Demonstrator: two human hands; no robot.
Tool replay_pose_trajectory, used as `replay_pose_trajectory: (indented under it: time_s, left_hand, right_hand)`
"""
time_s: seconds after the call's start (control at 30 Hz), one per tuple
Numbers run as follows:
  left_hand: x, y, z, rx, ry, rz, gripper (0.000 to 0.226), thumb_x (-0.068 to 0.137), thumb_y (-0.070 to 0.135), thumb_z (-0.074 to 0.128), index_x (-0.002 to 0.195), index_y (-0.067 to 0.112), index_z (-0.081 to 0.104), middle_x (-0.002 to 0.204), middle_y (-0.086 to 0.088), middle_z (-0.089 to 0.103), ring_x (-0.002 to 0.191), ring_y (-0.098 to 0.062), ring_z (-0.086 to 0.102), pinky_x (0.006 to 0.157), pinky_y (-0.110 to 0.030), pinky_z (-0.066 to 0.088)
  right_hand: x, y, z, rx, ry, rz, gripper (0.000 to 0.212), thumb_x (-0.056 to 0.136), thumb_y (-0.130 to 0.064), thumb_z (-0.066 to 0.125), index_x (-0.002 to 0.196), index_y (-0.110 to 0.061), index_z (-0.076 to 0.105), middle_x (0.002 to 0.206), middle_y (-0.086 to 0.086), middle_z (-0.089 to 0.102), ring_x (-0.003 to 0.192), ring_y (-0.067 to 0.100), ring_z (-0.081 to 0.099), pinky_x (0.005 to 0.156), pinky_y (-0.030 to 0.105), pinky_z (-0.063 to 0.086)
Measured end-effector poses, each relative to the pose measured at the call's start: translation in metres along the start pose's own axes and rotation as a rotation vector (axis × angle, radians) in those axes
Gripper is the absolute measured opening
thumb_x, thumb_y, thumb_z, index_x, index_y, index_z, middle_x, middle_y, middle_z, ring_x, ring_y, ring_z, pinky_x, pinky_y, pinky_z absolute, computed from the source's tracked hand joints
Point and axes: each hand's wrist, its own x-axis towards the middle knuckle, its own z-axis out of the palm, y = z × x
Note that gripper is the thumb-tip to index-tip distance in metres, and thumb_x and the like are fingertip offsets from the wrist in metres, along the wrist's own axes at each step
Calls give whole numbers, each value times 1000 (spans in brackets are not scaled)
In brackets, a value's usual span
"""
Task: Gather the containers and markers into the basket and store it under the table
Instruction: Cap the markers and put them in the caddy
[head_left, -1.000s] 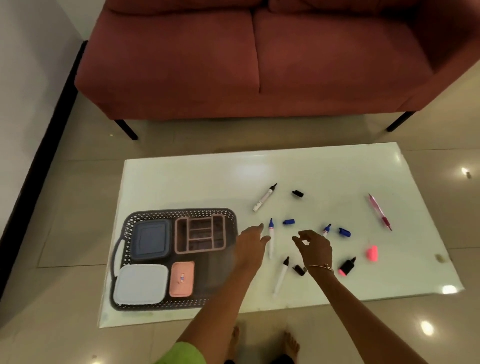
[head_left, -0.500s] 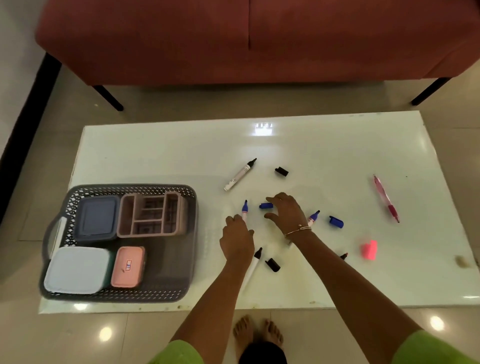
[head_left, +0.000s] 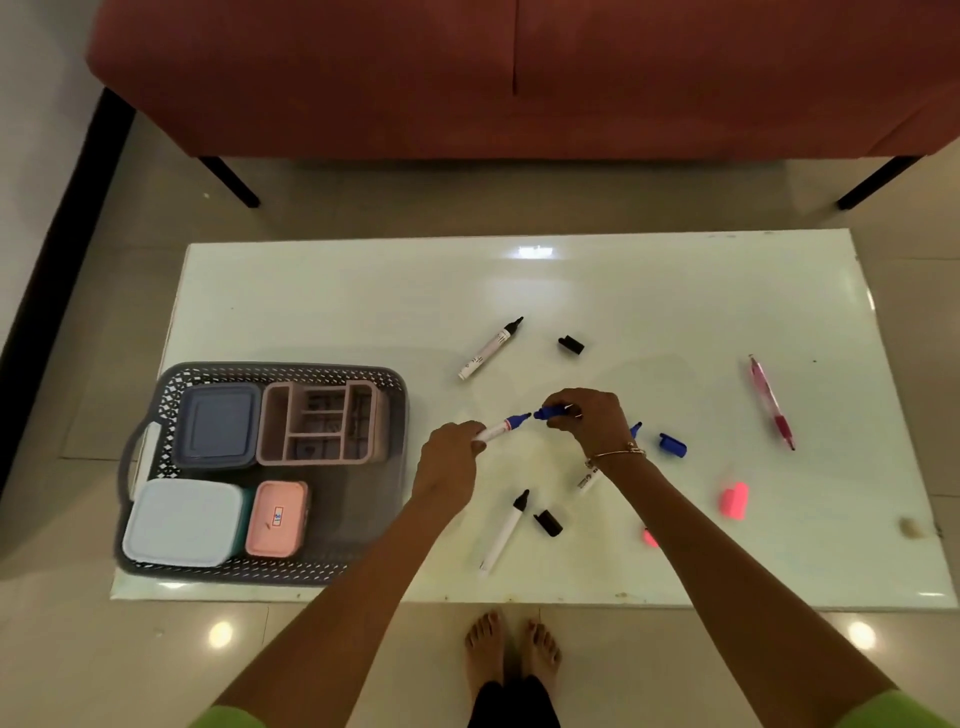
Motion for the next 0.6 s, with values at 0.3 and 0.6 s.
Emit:
replay_pose_trajectory:
  time_s: [0.3,0.6]
  left_hand:
    - [-3,5,-19,-36,-32,23,27,95,12,47,118,8,61,110,-17,64,90,-24,57,81,-32,44]
    - [-5,9,-24,-46,-41,65,25,95,11,48,115,8,63,100,-18,64,84,-25,56,76,-35,44]
  right_hand:
    - [-5,-18,-9,-87,-39,-54,22,80,-5,66,101,-5,69,101,17,70,94,29,63,85,26,43]
    - [-10,-33,-7,-170,-81,-130,24,84,-8,62,107,-5,66,104,17,68,98,28,60,86,24,39]
